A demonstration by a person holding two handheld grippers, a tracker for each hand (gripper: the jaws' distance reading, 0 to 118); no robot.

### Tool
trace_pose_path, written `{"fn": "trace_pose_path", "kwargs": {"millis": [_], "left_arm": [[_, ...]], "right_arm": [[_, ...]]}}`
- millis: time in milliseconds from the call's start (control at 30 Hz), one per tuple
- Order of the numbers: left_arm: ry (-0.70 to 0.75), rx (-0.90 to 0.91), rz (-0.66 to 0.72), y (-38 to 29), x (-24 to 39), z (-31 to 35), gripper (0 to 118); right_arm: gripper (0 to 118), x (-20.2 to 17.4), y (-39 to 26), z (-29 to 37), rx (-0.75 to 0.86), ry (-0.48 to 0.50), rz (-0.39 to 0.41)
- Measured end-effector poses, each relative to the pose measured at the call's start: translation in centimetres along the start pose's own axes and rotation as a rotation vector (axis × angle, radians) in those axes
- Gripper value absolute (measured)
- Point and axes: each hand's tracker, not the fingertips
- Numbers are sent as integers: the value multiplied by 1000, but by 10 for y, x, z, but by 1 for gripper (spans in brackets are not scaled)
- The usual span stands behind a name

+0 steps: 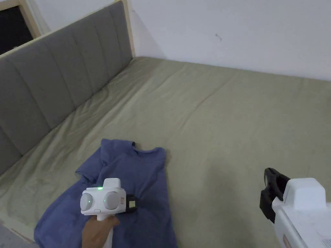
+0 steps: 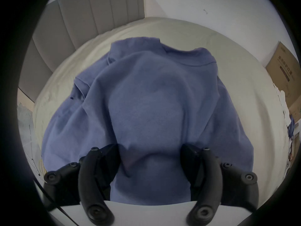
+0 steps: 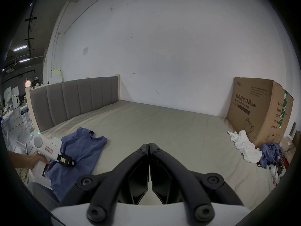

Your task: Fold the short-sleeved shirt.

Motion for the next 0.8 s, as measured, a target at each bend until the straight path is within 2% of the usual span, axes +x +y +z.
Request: {"fn": "trace_pose_path", "kwargs": {"millis": [33,133,167,233,300,467,633,800], "left_arm": [[3,48,3,-3,3,5,68],[-17,61,-50,-1,9,15,9],[10,77,-83,-1,12,17,1],[50,87,-135,-4,11,18,0],[15,80,-106,-5,6,21,0],[-92,155,52,-4,-14,52,0],[-283,243,207,-9,-30,105,0],[-407,345,161,-10,-6,180,0]], "right_arm": [[0,2,-2,0,-5,-3,0],[0,7,-4,1,-15,-11,-5],[0,8,-5,1,-17,-11,-10],[0,10,-4,3,-20,-12,-19],[0,12,-3,6,-13,-10,-24],[0,17,3,19,12,-9,-26],[0,27,7,38,42,-21,-45],[0,40,8,60,66,-37,-64]]}}
